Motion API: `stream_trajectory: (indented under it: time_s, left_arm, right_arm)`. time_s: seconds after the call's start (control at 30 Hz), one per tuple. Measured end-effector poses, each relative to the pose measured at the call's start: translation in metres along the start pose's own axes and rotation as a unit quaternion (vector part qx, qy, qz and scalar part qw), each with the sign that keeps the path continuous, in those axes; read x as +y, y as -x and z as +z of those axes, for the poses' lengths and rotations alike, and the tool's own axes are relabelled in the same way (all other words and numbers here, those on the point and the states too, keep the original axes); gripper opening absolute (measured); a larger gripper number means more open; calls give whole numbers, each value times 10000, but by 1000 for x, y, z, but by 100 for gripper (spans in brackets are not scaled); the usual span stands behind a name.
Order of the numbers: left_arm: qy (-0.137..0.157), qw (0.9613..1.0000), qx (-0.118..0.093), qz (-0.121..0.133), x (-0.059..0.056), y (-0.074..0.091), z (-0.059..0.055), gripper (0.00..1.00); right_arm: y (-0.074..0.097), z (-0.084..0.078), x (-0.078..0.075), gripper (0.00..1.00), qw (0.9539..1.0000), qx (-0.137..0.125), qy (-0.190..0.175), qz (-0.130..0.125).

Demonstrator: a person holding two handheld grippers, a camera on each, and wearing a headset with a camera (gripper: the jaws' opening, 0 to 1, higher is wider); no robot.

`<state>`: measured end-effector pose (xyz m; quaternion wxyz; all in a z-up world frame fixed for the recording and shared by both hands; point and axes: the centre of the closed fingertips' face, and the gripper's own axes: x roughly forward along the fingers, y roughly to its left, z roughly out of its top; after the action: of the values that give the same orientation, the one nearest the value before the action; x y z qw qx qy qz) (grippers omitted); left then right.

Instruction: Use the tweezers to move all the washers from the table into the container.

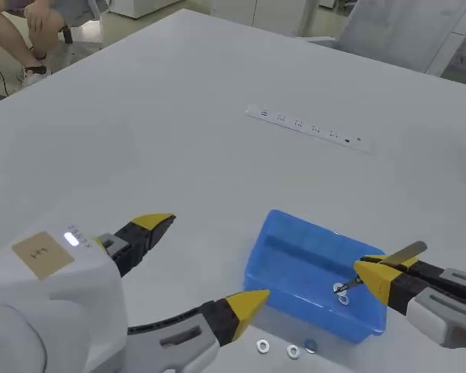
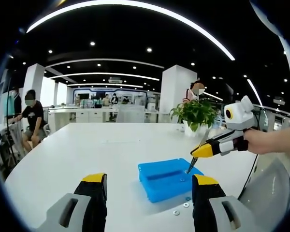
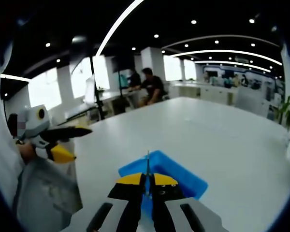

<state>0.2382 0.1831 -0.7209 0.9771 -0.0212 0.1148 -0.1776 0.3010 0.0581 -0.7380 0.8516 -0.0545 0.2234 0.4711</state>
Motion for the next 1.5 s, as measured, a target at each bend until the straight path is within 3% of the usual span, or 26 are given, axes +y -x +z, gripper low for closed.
stream_trajectory:
  time_s: [0.47,1.17,1.5]
  left_arm:
    - [-6,10000,37,13,-1,0,0,72]
    - [2,9999,123,-12,0,-2,-3,72]
    - [-3,9999,130,5,0,-2,-3,72]
  right_arm:
    - [-16,-12,-23,3,9988,80,-440,-205]
    - [-36,-30,-28,3,9979,464,-443,-125]
    - [-42,-41,-37,3,9957,708,-551,-233]
